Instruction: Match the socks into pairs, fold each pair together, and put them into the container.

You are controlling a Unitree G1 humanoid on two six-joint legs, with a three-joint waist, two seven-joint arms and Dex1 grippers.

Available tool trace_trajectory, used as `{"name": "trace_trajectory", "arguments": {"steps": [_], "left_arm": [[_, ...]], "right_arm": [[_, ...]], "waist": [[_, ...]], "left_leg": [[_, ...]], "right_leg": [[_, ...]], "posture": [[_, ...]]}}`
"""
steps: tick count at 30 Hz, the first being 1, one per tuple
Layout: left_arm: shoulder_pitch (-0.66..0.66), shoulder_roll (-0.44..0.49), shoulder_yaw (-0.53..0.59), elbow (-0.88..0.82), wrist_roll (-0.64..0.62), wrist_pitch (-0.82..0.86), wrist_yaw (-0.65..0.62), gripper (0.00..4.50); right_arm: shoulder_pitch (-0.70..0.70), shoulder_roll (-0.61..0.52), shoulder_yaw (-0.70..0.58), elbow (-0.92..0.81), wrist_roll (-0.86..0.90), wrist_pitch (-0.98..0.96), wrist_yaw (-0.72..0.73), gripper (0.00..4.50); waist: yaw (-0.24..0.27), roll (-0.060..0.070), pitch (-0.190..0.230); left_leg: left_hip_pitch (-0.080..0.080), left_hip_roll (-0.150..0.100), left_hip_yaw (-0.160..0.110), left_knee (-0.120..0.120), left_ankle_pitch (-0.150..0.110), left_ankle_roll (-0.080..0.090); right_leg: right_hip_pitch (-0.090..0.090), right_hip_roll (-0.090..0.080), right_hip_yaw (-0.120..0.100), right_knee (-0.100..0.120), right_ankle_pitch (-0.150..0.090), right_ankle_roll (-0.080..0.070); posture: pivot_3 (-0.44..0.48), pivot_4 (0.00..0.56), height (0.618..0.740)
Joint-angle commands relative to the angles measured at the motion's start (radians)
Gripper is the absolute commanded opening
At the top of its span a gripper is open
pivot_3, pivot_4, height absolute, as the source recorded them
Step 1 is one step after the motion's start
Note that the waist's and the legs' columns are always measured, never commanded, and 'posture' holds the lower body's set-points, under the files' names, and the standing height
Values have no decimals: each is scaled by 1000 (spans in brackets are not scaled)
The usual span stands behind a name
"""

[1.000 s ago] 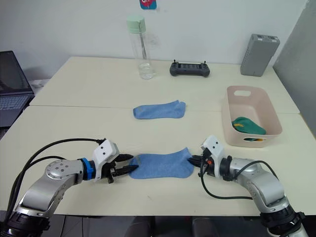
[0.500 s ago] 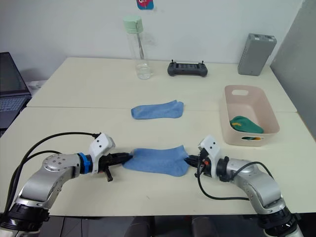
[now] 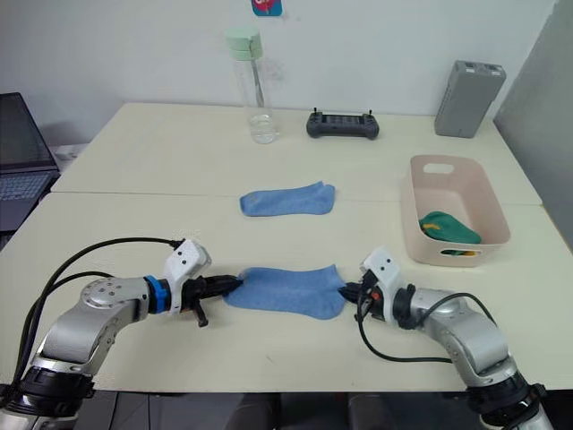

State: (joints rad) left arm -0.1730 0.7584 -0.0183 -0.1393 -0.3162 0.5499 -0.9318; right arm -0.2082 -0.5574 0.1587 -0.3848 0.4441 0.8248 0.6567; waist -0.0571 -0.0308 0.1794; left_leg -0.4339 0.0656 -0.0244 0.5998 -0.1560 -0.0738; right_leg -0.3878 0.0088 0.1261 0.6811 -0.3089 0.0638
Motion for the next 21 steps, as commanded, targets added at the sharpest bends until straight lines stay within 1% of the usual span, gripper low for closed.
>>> {"name": "trace_trajectory", "arguments": {"steps": [1, 6, 7, 8, 11, 14, 17, 18, 19, 21], "left_arm": [[11, -10, -16, -42, -9, 14, -2, 26], [13, -17, -16, -43, -5, 11, 7, 26], [15, -19, -10, -44, -8, 10, 8, 0], [18, -20, -3, -46, -14, 12, 10, 221], [29, -17, 28, -54, -30, 15, 12, 929], [34, -5, 85, -45, -54, 7, 16, 1930], [11, -4, 142, -27, -87, 3, 9, 2877], [-5, -6, 152, -17, -87, -26, 2, 3152], [-23, -7, 155, -10, -82, -56, -5, 3182], [-58, -18, 149, -1, -82, -96, -20, 3182]], "right_arm": [[-30, -24, -36, 8, 10, -8, 28, 0], [-45, -31, -37, 25, 16, -5, 43, 0], [-43, -31, -40, 24, 17, -6, 43, 462], [-40, -35, -44, 22, 20, -8, 49, 677], [-43, -46, -65, 21, 13, -36, 55, 1633], [-50, -69, -97, 6, 17, -60, 68, 2798], [-75, -83, -99, 2, -1, -108, 83, 3899], [-92, -72, -96, 4, 1, -120, 81, 4192], [-110, -55, -90, 5, 7, -129, 79, 4436], [-143, -11, -70, 17, 10, -144, 71, 4436]], "waist": [[0, 0, 0], [0, 0, 0], [1, 0, 0], [1, 0, 0], [0, 0, 0], [0, 0, 0], [0, 0, 0], [0, 0, 0], [0, 0, 0], [0, 0, 0]], "left_leg": [[0, 0, 0, 0, 0, 0], [0, 0, 0, 0, 0, 0], [0, 0, 0, 0, 0, 0], [0, 0, 0, 0, 0, 0], [0, 0, 0, 0, 0, 0], [0, 0, 0, 0, 0, 0], [0, 0, 0, 0, 0, 0], [0, 0, 0, 0, 0, 0], [0, 0, 0, 0, 0, 0], [0, 0, 0, 0, 0, 0]], "right_leg": [[0, 0, 0, 0, 0, 0], [0, 0, 0, 0, 1, 1], [0, 0, 0, 0, 1, 1], [0, 0, 0, 0, 1, 1], [0, 0, 0, 0, 1, 1], [0, 0, 0, 0, 1, 1], [0, 0, 0, 0, 0, 1], [0, 0, 0, 0, 0, 1], [0, 0, 0, 0, 0, 1], [0, 0, 0, 0, 1, 1]], "posture": [[0, 150, 740], [0, 150, 740], [0, 150, 740], [0, 150, 740], [0, 150, 740], [0, 150, 740], [0, 150, 740], [0, 150, 740], [0, 150, 740], [0, 150, 740]]}}
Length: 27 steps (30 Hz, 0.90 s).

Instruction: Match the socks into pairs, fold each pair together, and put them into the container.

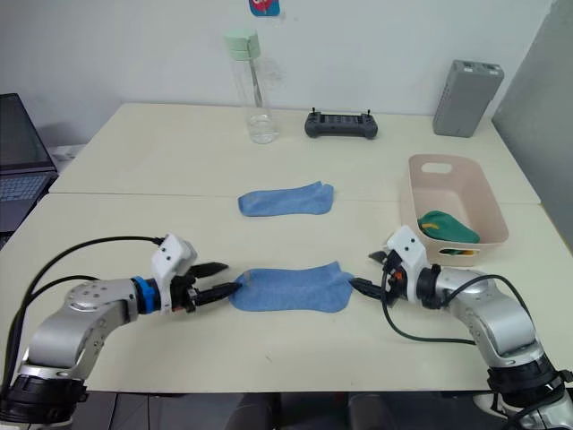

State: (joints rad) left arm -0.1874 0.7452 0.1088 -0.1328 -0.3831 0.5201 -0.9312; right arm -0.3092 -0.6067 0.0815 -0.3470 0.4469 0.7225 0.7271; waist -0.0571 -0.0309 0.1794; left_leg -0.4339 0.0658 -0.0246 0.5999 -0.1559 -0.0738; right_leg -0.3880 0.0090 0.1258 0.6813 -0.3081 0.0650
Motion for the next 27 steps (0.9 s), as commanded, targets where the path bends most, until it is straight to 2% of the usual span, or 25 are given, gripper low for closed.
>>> {"name": "trace_trajectory", "arguments": {"steps": [1, 5, 11, 14, 15, 20, 24, 27], "left_arm": [[-70, -25, 3, -6, -15, -91, -26, 3015], [-115, -80, -101, -2, 27, -170, -56, 1977], [-124, -120, -247, 60, 140, -269, -71, 15], [-127, -117, -288, 110, 199, -325, -68, 0], [-125, -117, -290, 124, 206, -332, -65, 0], [-107, -85, -259, 162, 210, -360, -75, 0], [-79, -63, -211, 126, 143, -347, -116, 0], [-41, -51, -185, 34, 75, -318, -158, 0]], "right_arm": [[-63, 73, 41, 1, -15, -67, -8, 4485], [-115, 168, 176, 96, -119, -171, -2, 3511], [-138, 200, 311, 255, -279, -332, 25, 1267], [-131, 187, 318, 304, -319, -381, 38, 147], [-121, 176, 312, 311, -326, -393, 44, 28], [-51, 108, 250, 287, -308, -406, 81, 28], [7, 69, 187, 236, -252, -414, 130, 28], [16, 108, 158, 134, -154, -339, 143, 28]], "waist": [[0, 0, 0], [0, 0, 0], [1, 0, 0], [0, 0, 0], [0, 0, 0], [2, 0, 0], [1, 0, 0], [0, 0, 0]], "left_leg": [[0, 0, 0, 0, 0, 0], [0, 0, 0, 0, 0, 0], [-1, -1, 0, -1, 0, 0], [-1, 0, 0, -1, 0, 0], [-1, 0, 0, -1, 0, 0], [-1, 0, 0, 0, 0, 0], [-1, 0, -1, 0, 0, 0], [-1, 0, -1, 0, 0, 0]], "right_leg": [[0, 0, 0, 0, 0, 1], [0, 0, 0, 0, 2, 0], [0, 0, 0, 0, 3, -3], [0, 1, 0, 0, 3, -3], [0, 1, 0, 0, 2, -3], [0, 1, 0, 0, 2, -1], [1, 1, 0, 0, 2, -1], [1, 1, 0, 0, 2, -1]], "posture": [[0, 150, 740], [0, 150, 740], [0, 150, 740], [0, 150, 740], [0, 150, 740], [0, 150, 740], [0, 150, 740], [0, 150, 740]]}}
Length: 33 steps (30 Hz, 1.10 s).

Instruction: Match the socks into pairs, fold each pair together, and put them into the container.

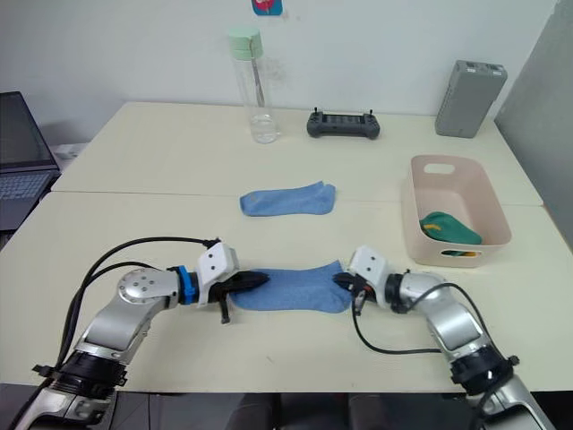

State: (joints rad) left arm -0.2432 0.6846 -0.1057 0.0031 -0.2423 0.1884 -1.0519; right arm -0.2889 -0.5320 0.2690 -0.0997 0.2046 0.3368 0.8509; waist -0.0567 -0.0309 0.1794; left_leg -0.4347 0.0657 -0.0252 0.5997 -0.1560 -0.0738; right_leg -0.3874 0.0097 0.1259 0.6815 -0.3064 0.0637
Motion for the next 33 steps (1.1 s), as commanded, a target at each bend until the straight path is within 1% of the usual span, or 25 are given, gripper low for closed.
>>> {"name": "trace_trajectory", "arguments": {"steps": [1, 5, 9, 15, 17, 19, 21, 22, 24, 25, 26, 28, 33], "left_arm": [[24, 15, 29, -122, -72, 22, -43, 0], [55, 45, 1, -146, -28, 12, -58, 0], [73, 68, -13, -85, 41, -39, -40, 0], [97, 98, 10, -59, 48, -56, -56, 0], [118, 111, 43, -72, 16, -39, -62, 0], [127, 86, 119, -129, -112, 86, -37, 0], [122, 60, 185, -164, -206, 186, 4, 0], [115, 48, 231, -167, -249, 231, 35, 0], [97, 28, 308, -152, -284, 276, 106, 0], [93, 21, 332, -141, -285, 278, 132, 368], [90, 10, 355, -122, -271, 264, 168, 589], [87, -13, 385, -93, -249, 232, 225, 1209], [108, -47, 403, -72, -195, 167, 300, 2838]], "right_arm": [[-3, 40, -25, -131, 96, 61, 21, 28], [7, 33, 18, -144, 60, 79, 31, 28], [22, -37, 75, -90, -46, 25, 47, 28], [56, -116, 31, -111, -40, 8, 85, 28], [83, -140, -27, -141, 7, 15, 95, 28], [93, -124, -108, -185, 82, 39, 78, 28], [91, -110, -157, -217, 125, 64, 58, 28], [87, -98, -188, -229, 140, 81, 31, 188], [82, -75, -238, -242, 150, 96, -24, 589], [81, -65, -255, -245, 147, 99, -50, 919], [80, -55, -268, -244, 141, 104, -77, 1307], [79, -34, -278, -232, 126, 105, -120, 2034], [72, -2, -270, -197, 108, 96, -164, 3868]], "waist": [[-3, 0, 0], [-3, 0, 0], [0, 0, 0], [3, 0, 0], [3, 0, 0], [2, 0, 0], [1, 0, 0], [0, 0, 0], [0, 0, 0], [0, 0, 0], [-1, 0, 0], [-1, 0, 0], [0, 0, 0]], "left_leg": [[0, 0, 0, 0, 0, 0], [1, 1, -1, 0, 0, 0], [1, 0, 0, 1, 0, 0], [1, 0, 0, 2, 0, 0], [1, 1, 0, 2, 0, 0], [1, 1, 0, 1, 0, 0], [1, 1, 0, 1, 0, 0], [1, 1, 0, 1, 0, 0], [1, 2, -1, 2, 0, 0], [1, 2, -1, 2, 0, 0], [1, 2, -1, 2, 0, 0], [1, 1, 0, 3, 0, 0], [1, 1, 0, 3, 0, 0]], "right_leg": [[0, 0, 0, 0, 0, 0], [0, 1, 0, 1, 0, 1], [0, 1, 0, 0, -1, 0], [0, 0, 1, 0, -3, -2], [1, 0, 1, 0, -3, -2], [1, 0, 1, 0, -3, -1], [0, 0, 0, 1, -2, 0], [0, 0, 0, 1, -2, 1], [0, 1, -1, 1, -1, 2], [0, 1, -1, 1, -1, 2], [0, 1, 0, 1, -1, 2], [1, 1, 0, 1, -1, 3], [1, 1, 0, 0, 0, 1]], "posture": [[0, 150, 740], [0, 150, 740], [0, 150, 740], [0, 150, 740], [0, 150, 740], [0, 150, 740], [0, 150, 740], [0, 150, 740], [0, 150, 740], [0, 150, 740], [0, 150, 740], [0, 150, 740], [0, 150, 740]]}}
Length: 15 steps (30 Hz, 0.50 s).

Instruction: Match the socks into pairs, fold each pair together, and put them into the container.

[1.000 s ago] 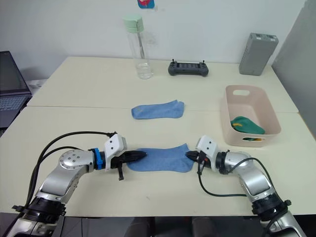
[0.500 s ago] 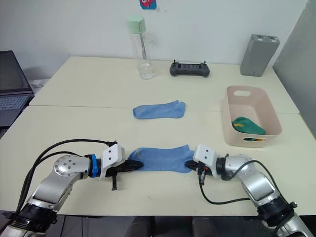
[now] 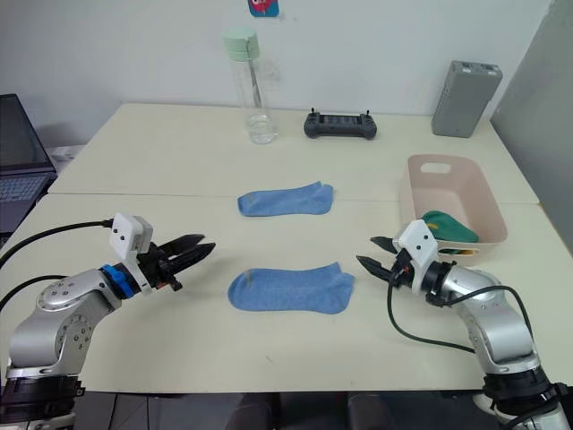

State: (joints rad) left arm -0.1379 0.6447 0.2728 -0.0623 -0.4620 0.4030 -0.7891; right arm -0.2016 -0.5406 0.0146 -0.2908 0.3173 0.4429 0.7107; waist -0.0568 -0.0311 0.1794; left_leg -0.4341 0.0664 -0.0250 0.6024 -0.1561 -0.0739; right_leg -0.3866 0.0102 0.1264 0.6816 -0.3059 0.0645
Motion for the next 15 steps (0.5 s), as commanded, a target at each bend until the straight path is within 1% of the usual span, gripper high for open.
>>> {"name": "trace_trajectory", "arguments": {"steps": [1, 2, 5, 6, 8, 10, 12, 15], "left_arm": [[6, -9, 23, 1, 41, -62, 51, 3116], [11, -11, 20, 10, 61, -82, 64, 3460], [12, -15, 15, 17, 70, -98, 74, 4398], [5, -15, 12, 17, 70, -101, 75, 4470], [-10, -14, 3, 19, 79, -111, 78, 4470], [-42, -12, -32, 24, 107, -124, 79, 4470], [-142, -22, -134, 58, 178, -152, 66, 4470], [-265, -58, -230, 140, 249, -184, 66, 4470]], "right_arm": [[-16, 10, -11, 0, -9, -14, -26, 4170], [-18, 14, -7, 6, -13, -18, -30, 4489], [-27, 33, -10, 4, -8, -9, -45, 4500], [-31, 34, -8, 1, -9, -7, -44, 4500], [-40, 38, -4, -7, -10, 0, -45, 4500], [-54, 39, 6, -20, 3, 25, -36, 4500], [-92, 42, 39, -56, 18, 71, -20, 4500], [-138, 49, 56, -74, 23, 113, -28, 4500]], "waist": [[0, 0, 0], [0, 0, 0], [0, 0, 0], [0, 0, 0], [0, 0, 0], [2, 0, 0], [10, 0, 0], [16, 0, 0]], "left_leg": [[0, 0, 0, 0, 0, 0], [0, 0, 0, 0, 0, 0], [0, 0, 0, 0, 0, 0], [0, 0, 0, 0, 0, 0], [0, 0, 0, 0, 0, 0], [0, 0, 0, 0, 0, 0], [0, 0, 0, 0, 0, 0], [0, 0, 0, 1, 0, 0]], "right_leg": [[0, 0, 0, 0, 0, 0], [0, 0, 0, 0, 0, 0], [0, 0, 0, 0, 0, 0], [0, 0, 0, 0, 0, 0], [0, 0, 0, 0, 0, 0], [0, 0, 0, 0, 0, 0], [0, 0, 0, 0, 0, 0], [1, 0, 0, 0, 1, 4]], "posture": [[0, 150, 740], [0, 150, 740], [0, 150, 740], [0, 150, 740], [0, 150, 740], [0, 150, 740], [0, 150, 740], [0, 150, 740]]}}
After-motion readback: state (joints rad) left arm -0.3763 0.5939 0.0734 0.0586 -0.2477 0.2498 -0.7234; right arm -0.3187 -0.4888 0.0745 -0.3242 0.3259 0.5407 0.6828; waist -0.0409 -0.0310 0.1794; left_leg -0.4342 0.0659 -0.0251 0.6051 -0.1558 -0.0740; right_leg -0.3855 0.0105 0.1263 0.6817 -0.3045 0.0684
